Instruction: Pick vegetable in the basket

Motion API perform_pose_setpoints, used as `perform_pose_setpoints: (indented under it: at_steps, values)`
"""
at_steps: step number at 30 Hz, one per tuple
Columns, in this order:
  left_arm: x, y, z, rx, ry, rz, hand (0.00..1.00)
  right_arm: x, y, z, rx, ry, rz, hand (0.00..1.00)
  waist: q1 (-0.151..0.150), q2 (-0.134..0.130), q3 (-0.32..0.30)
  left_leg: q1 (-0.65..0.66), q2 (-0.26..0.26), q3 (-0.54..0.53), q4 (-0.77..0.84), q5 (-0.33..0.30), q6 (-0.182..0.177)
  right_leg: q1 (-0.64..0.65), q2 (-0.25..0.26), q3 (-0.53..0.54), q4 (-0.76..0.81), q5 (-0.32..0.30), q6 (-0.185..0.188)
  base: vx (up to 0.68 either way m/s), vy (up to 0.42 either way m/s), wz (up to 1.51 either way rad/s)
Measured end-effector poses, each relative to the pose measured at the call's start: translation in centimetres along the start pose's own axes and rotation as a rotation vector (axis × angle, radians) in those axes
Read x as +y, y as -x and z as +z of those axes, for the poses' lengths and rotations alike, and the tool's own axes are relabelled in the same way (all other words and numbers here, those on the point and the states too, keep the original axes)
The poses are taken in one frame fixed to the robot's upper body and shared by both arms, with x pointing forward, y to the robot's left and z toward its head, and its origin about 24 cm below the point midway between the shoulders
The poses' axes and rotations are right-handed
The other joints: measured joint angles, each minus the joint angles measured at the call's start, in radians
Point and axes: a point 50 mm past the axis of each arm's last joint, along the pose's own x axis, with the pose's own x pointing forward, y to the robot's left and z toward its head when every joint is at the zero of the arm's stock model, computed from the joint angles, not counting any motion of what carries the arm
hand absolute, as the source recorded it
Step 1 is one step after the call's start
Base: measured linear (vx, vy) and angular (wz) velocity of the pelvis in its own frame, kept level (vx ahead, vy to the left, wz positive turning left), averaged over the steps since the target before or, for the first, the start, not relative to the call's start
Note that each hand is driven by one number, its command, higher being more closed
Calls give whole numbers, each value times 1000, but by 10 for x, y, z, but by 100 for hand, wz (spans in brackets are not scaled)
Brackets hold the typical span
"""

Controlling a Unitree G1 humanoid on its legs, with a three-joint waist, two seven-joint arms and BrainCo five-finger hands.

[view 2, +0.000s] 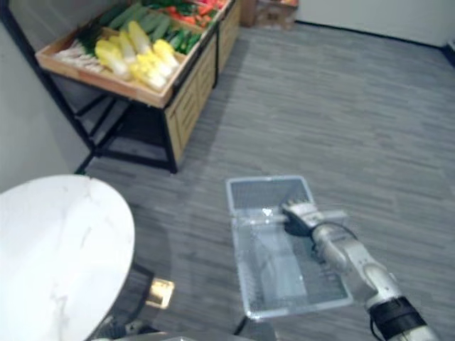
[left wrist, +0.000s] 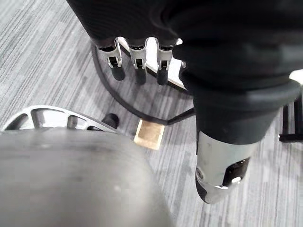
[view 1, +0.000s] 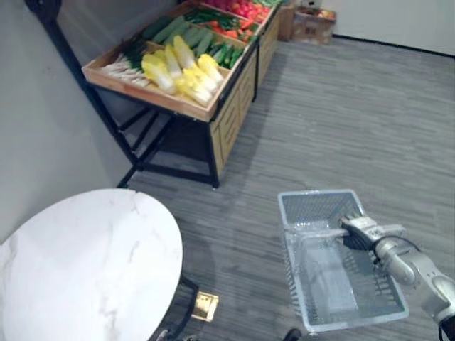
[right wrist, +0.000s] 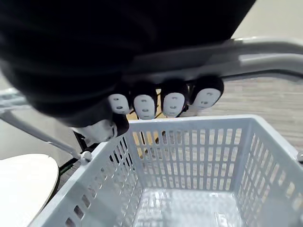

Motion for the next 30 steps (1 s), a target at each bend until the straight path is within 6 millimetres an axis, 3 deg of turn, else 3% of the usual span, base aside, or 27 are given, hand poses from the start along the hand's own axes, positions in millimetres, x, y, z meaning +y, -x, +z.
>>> perform_pose_setpoints:
  at_steps: [3, 5, 6, 7, 8, 9, 12, 14, 16, 18, 20, 22, 30]
  values:
    - [-3, 1, -1, -4, -8, -11, 0, 6, 5, -1, 4, -6, 13, 100, -5, 22, 21, -12, 103, -77, 191, 16, 20, 19, 22, 35, 16, -31, -22, -42, -163, -30]
    - [-7, 2, -3, -1, -6, -20, 0, 4, 5, -2, 8, -1, 0, 100, -3, 30, 31, -25, 114, -200, 252, 38, 16, 36, 23, 71, 14, -32, -24, -7, -73, -53]
    - [-8, 3, -5, 0, 7, -23, 0, 2, 4, -2, 8, 3, -14, 100, -1, 33, 32, -53, 81, -332, 301, 2, -26, 35, 17, 117, 4, -36, -22, -5, -6, -59]
    - [-9, 4, -7, 4, 14, -23, 0, 2, 4, -2, 6, 3, -19, 100, 2, 33, 32, -68, 50, -398, 315, -33, -52, 31, 15, 137, -7, -33, -13, -7, 25, -88]
    - [-9, 5, -10, 5, 22, -22, 0, 1, 3, -2, 4, 4, -23, 100, 8, 34, 33, -91, -12, -509, 309, -84, -68, 21, 17, 172, -30, -22, -13, 11, 57, -98]
    - [-9, 7, -12, -5, 26, -20, 0, 1, 2, 0, -2, 5, -22, 100, 15, 36, 34, -98, -67, -579, 262, -119, -84, 10, 30, 205, -56, -2, -15, 26, 74, -100]
    - [-11, 9, -13, -12, 35, -25, 0, -1, -8, 10, -55, 25, -14, 100, 24, 39, 43, -56, -145, -696, 67, -143, -111, -18, 69, 289, -108, 49, -4, 72, 139, -91]
    - [-14, 9, -10, -23, 43, -30, 0, -8, -14, 13, -83, 52, -19, 100, 24, 51, 42, -24, -173, -723, -14, -149, -119, -44, 76, 327, -140, 94, 12, 97, 191, -57]
    - [-13, 6, 1, -58, 50, -24, 0, -12, -20, 13, -94, 63, -26, 100, 30, 35, 69, -29, -202, -712, -25, -158, -113, -37, 73, 353, -232, 185, 23, 52, 200, -35]
    - [-14, 6, 5, -70, 49, -26, 0, -10, -20, 12, -89, 62, -12, 100, 29, 40, 80, -23, -233, -714, -27, -169, -103, -10, 55, 361, -276, 219, 39, 27, 157, 4]
    - [-17, 6, 5, -70, 46, -36, 0, -8, -19, 11, -85, 58, -3, 100, 30, 56, 79, -11, -242, -720, -32, -187, -94, 5, 48, 356, -279, 222, 43, 32, 117, 11]
    - [-19, 6, 7, -77, 39, -42, 0, -3, -16, 11, -80, 50, 10, 100, 30, 56, 80, -11, -251, -740, -36, -200, -89, 10, 40, 349, -287, 230, 55, 13, 94, 9]
    - [-14, 4, 11, -92, -3, -43, 0, 18, -11, 13, -56, -16, 52, 100, 49, 24, 76, -6, -283, -737, -77, -229, -66, 5, 31, 356, -319, 256, 77, -36, 43, 1]
